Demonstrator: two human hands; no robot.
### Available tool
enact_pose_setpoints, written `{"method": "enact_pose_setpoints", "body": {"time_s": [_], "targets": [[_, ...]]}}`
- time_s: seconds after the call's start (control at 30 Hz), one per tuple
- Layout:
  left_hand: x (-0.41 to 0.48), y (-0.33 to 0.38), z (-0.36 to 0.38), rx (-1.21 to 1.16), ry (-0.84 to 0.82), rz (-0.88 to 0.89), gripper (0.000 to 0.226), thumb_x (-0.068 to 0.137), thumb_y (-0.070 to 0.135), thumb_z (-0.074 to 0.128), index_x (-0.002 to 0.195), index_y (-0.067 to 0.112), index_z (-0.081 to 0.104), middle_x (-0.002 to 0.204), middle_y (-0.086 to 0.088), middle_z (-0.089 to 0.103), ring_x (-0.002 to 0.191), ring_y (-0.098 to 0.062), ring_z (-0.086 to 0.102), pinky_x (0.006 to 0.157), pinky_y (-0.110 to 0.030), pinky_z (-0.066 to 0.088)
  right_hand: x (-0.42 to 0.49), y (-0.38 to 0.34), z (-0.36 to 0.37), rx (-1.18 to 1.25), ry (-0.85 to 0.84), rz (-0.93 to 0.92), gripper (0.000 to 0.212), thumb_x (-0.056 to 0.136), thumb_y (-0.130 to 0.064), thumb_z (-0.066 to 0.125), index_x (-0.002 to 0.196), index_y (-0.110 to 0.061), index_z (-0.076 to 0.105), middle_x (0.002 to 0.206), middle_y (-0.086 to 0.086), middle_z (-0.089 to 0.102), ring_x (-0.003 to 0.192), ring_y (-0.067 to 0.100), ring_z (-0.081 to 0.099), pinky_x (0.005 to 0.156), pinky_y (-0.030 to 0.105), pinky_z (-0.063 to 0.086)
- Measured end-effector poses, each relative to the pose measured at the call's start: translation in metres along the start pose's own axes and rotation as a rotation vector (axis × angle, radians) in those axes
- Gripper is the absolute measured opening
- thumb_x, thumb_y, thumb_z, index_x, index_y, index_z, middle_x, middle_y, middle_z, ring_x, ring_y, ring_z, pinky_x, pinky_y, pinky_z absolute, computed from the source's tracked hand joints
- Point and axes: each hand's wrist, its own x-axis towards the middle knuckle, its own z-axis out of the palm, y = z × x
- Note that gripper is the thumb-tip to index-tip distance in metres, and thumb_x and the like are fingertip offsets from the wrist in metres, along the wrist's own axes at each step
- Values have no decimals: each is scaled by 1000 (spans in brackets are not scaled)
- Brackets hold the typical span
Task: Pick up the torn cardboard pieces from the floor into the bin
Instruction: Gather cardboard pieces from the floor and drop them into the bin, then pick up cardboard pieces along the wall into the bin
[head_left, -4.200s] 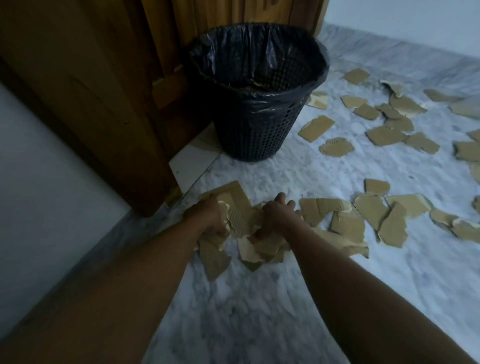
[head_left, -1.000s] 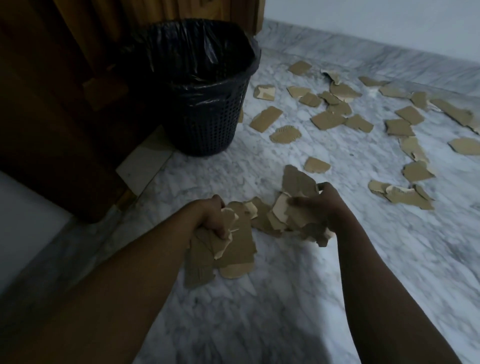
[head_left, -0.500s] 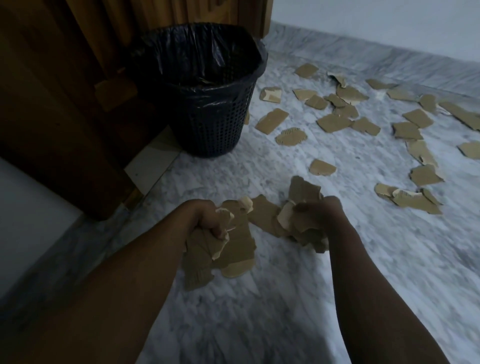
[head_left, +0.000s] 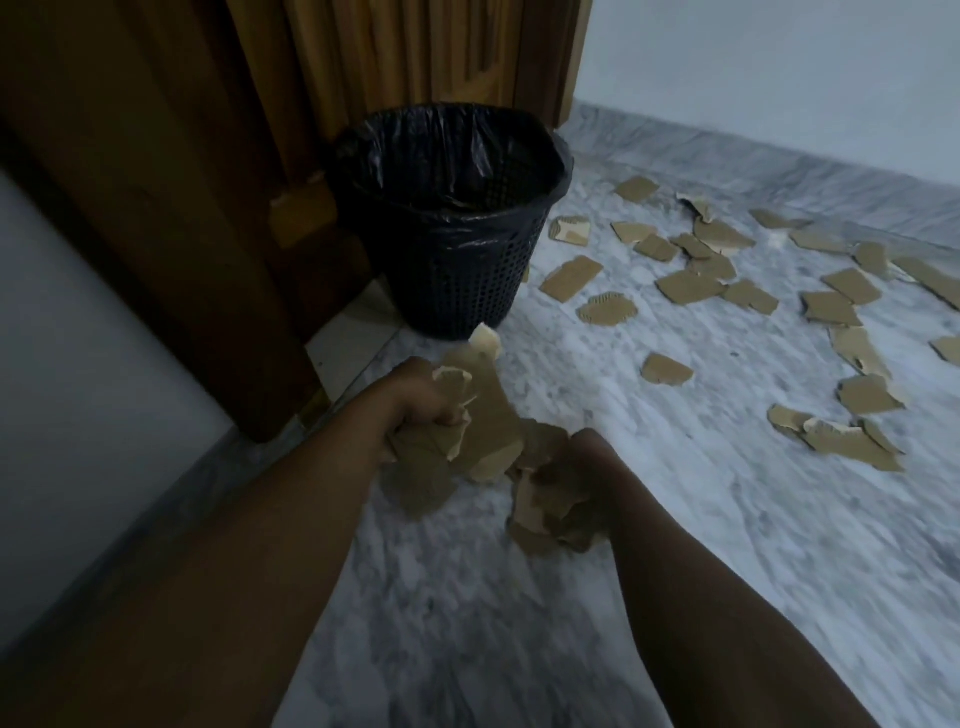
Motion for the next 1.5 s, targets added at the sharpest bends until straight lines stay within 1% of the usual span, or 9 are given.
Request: {"method": "enact_pose_setpoints", "body": {"time_s": [0.13, 0.4, 0.6, 0.8, 0.93, 1.1, 1.2, 1.33, 1.5], "targets": [[-8, 37, -21, -205, 136, 246, 49, 68, 22, 90, 112, 15, 70, 107, -2, 71, 101, -21, 68, 88, -35, 57, 37, 10, -20, 215, 59, -107, 82, 64, -56, 81, 132, -18, 58, 138, 7, 57, 126, 26, 55, 106, 46, 47], [-31, 157, -105, -582, 519, 536, 55, 88, 14, 70, 139, 14, 47, 127, 0, 59, 114, -16, 57, 88, -22, 44, -117, -148, -182, 855, 645, -393, 91, 49, -63, 80, 120, -9, 65, 113, 4, 71, 103, 22, 69, 89, 41, 58], [-31, 185, -159, -564, 823, 664, 57, 101, 12, 45, 152, 12, 21, 150, -9, 38, 127, -18, 45, 105, -24, 38, -144, -279, -203, 945, 787, -722, 30, 99, -27, 57, 115, -8, 41, 105, 1, 56, 83, 10, 55, 68, 14, 46], [2, 147, -178, -81, 474, 178, 67, 95, 35, 58, 152, 19, 28, 156, -11, 25, 138, -33, 32, 112, -35, 33, -74, -327, -173, 409, 310, -613, 86, 73, -66, 57, 137, -9, 48, 132, 16, 57, 116, 34, 58, 97, 45, 51], [18, 105, -162, 81, 580, 33, 58, 91, 42, 61, 142, 19, 43, 153, -9, 23, 137, -38, 23, 114, -48, 29, -88, -291, -160, 72, 499, -513, 72, 78, -51, 64, 137, -14, 46, 135, 12, 49, 128, 36, 44, 103, 52, 43], [41, 83, -146, -557, 575, -121, 78, 94, 24, 61, 155, 22, 13, 155, -11, 27, 130, -35, 43, 103, -45, 45, -68, -255, -142, 532, 158, -231, 70, 84, -42, 69, 137, -9, 37, 136, 19, 47, 120, 40, 52, 99, 55, 50], [40, 95, -137, -804, 454, -159, 51, 100, 26, 49, 148, 21, 31, 137, -10, 50, 98, -28, 56, 74, -43, 54, -69, -260, -142, 835, -213, -205, 24, 100, -26, 52, 108, -4, 56, 104, 17, 60, 87, 32, 63, 73, 44, 62], [55, 119, -124, -920, 639, -89, 63, 96, 13, 57, 150, 24, 26, 140, -7, 47, 98, -24, 54, 53, -36, 53, -61, -262, -160, 909, -315, -212, 25, 106, -14, 40, 94, -6, 62, 86, 8, 63, 73, 20, 60, 38, 24, 52], [64, 193, -99, -1013, 677, 9, 80, 99, 9, 53, 156, 26, -1, 149, -6, 35, 113, -26, 55, 84, -43, 58, -52, -236, -242, 864, -254, -256, 33, 105, -16, 38, 80, -6, 57, 79, 9, 60, 69, 18, 57, 44, 23, 52]]}}
